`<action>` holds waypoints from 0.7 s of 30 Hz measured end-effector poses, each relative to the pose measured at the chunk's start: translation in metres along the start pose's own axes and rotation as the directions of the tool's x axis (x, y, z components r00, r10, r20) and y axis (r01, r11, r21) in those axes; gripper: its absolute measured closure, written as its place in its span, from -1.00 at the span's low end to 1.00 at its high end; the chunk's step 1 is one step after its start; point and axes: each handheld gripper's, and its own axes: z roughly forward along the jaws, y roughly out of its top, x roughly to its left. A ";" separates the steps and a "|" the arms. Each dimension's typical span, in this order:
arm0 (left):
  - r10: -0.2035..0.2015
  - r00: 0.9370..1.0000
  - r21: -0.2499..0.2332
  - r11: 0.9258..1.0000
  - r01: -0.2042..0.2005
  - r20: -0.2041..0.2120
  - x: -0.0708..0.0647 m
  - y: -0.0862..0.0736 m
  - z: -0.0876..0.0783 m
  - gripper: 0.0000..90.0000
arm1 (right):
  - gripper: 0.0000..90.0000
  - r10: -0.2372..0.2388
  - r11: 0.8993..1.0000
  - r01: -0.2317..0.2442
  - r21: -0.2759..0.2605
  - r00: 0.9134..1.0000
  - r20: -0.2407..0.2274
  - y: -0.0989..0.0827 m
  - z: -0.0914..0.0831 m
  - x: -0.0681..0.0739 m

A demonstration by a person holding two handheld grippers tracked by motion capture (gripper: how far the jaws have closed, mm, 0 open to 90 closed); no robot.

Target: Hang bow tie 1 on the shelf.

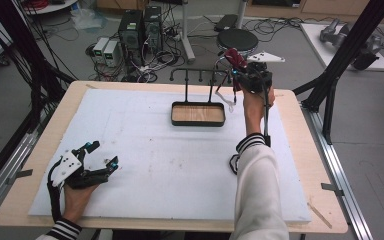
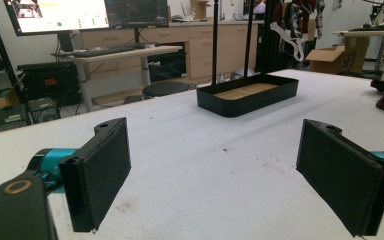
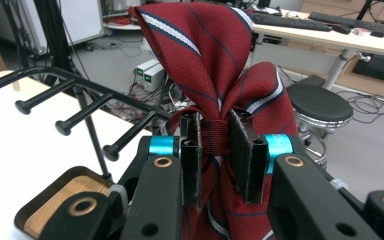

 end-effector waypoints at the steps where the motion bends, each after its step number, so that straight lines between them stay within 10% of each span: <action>1: -0.002 1.000 0.002 1.000 0.002 0.000 0.000 0.000 0.000 -0.68 | 0.70 0.000 1.000 0.000 0.003 1.000 0.005 -0.001 0.001 -0.001; 21: 0.005 1.000 0.003 1.000 -0.005 -0.002 -0.001 0.000 0.000 -0.68 | 0.70 0.058 0.991 -0.061 0.120 0.998 0.027 -0.025 0.010 -0.031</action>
